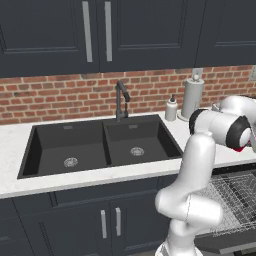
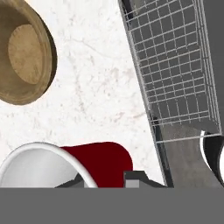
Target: Pick up the cup and bowl from the counter, place them in the dishwasher, and close the dishwasher door.
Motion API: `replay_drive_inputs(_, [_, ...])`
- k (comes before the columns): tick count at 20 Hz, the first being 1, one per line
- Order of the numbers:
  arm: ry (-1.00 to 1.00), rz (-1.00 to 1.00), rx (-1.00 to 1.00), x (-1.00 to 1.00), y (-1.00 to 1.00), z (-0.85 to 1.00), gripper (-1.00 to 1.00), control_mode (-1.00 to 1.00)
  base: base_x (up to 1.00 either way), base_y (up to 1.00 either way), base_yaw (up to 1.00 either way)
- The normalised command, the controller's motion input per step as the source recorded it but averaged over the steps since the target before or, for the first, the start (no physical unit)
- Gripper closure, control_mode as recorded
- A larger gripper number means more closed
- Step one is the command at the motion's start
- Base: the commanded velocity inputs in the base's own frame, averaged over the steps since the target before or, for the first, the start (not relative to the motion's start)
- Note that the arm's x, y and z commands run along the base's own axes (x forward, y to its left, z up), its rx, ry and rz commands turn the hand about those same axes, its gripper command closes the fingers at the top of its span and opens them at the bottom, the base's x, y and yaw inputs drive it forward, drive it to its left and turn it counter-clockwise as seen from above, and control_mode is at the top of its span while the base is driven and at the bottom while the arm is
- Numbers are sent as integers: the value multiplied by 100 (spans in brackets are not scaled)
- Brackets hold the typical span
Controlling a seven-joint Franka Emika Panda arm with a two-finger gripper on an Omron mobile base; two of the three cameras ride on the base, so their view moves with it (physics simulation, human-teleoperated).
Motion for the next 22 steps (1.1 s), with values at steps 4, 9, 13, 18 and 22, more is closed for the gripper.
replay_drive_inputs(4, [-5, 0, 0, -96, 15, 25, 100, -100, 0, 0, 0])
replay_drive_inputs(9, [-6, 1, -1, -100, 7, 20, 100, -100, 0, 0, 0])
replay_drive_inputs(13, [-15, 2, -18, -100, 77, -6, 100, -100, 0, 0, 0])
replay_drive_inputs(18, [-15, 5, -34, -100, 100, -46, 100, -100, 0, 0, 0])
replay_drive_inputs(22, [-3, 3, -37, -91, 100, -76, 100, -100, 0, 0, 0])
